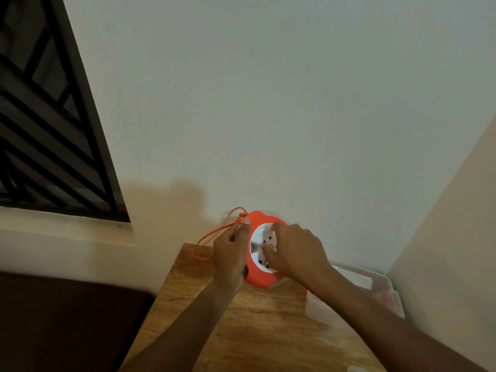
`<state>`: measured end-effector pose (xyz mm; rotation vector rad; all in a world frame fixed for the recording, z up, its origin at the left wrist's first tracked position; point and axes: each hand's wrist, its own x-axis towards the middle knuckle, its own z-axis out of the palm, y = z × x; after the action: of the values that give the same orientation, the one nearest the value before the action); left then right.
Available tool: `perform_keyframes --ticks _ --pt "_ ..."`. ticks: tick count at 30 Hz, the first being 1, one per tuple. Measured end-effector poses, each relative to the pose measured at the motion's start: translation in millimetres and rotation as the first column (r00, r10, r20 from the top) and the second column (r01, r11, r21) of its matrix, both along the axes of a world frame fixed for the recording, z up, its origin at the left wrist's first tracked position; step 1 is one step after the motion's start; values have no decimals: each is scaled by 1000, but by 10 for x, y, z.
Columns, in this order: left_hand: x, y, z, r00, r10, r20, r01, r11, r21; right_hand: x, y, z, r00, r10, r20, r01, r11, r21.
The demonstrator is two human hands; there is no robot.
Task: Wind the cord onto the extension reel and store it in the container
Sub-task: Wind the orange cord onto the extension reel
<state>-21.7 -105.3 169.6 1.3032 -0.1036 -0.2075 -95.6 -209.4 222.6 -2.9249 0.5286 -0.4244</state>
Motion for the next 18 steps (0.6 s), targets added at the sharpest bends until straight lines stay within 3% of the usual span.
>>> perform_keyframes --ticks 2,4,8,13,16,18 --pt "-17 29 -21 998 -31 60 27 998 60 62 -50 146 993 57 100 -50 996 -74" --pt "-57 47 -45 993 -64 97 58 996 65 167 -114 317 987 104 126 -107 994 15" --pt "-127 13 -84 976 -134 171 109 983 149 405 -194 554 976 188 -114 -150 948 282" --pt "-220 -12 -159 962 -222 158 194 965 174 611 -220 646 871 204 -446 -29 929 368" --pt "-231 -11 -187 972 -205 112 192 974 120 694 -256 598 875 214 -434 38 863 504" --pt "-208 2 -175 981 -176 77 170 982 88 725 -299 536 919 176 -353 114 737 666"
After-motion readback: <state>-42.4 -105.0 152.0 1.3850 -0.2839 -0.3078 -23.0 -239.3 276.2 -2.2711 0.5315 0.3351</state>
